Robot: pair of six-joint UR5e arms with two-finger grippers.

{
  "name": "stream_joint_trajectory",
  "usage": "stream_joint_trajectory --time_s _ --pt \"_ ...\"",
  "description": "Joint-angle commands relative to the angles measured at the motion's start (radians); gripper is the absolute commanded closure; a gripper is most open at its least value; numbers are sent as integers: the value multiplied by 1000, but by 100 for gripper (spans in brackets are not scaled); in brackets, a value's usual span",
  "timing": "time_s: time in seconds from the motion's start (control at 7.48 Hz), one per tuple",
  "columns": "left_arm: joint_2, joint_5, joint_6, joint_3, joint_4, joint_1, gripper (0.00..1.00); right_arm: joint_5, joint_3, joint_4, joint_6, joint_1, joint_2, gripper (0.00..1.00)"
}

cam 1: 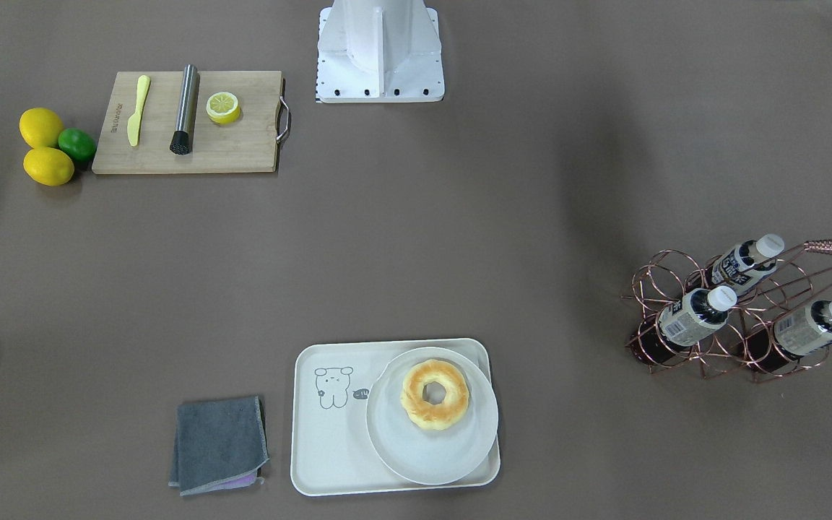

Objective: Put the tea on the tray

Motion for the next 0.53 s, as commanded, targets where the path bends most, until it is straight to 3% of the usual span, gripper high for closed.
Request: stream_joint_trajectory --time_s 0.0,0.13,0.4 --pt "-19 -8 1 -15 -3 46 3 -3 1 0 -1 0 11 0" --pt "-15 -8 1 -39 -6 89 3 -5 3 2 -3 0 11 0" --pt "-11 -22 -7 -59 -166 91 3 -6 9 2 0 0 13 0"
